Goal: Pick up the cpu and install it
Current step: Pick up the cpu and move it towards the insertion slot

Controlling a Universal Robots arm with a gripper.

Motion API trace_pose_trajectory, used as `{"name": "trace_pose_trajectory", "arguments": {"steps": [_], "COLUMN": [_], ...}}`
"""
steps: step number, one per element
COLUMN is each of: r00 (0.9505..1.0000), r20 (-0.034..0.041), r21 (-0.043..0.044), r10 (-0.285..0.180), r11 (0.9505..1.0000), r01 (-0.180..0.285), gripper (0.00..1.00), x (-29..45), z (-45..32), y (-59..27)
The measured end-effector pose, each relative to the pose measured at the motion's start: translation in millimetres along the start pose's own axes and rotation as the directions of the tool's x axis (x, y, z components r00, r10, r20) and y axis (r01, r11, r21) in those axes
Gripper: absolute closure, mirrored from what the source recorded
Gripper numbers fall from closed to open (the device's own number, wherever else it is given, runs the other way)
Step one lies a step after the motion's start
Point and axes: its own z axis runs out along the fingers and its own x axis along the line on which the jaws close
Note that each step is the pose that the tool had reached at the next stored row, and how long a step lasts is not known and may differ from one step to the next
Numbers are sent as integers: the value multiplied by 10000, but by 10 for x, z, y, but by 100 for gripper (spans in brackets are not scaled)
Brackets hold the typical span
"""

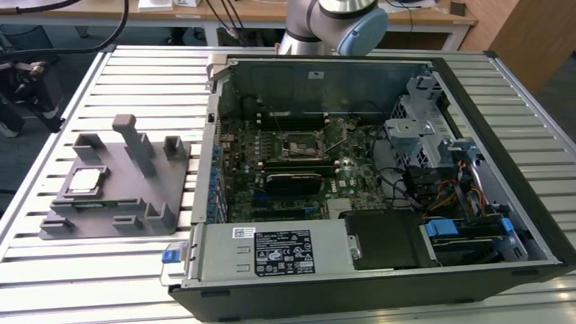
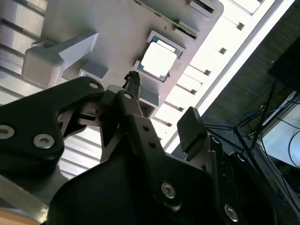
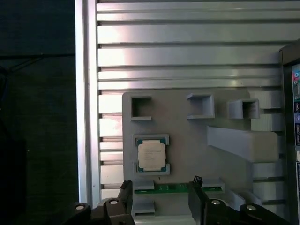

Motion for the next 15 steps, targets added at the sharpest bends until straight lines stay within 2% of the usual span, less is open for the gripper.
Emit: {"name": "trace_pose_trajectory", "arguments": {"steps": [2, 3, 15], "r00": [10000, 10000, 10000], "r20": [-9, -13, -58], "r21": [7, 9, 32], "r10": [0, 0, -5], "r11": [10000, 10000, 10000], "r01": [0, 0, 5], "gripper": [42, 35, 35], "x": [1, 2, 9], "z": [36, 54, 272], "y": [-1, -2, -7]}}
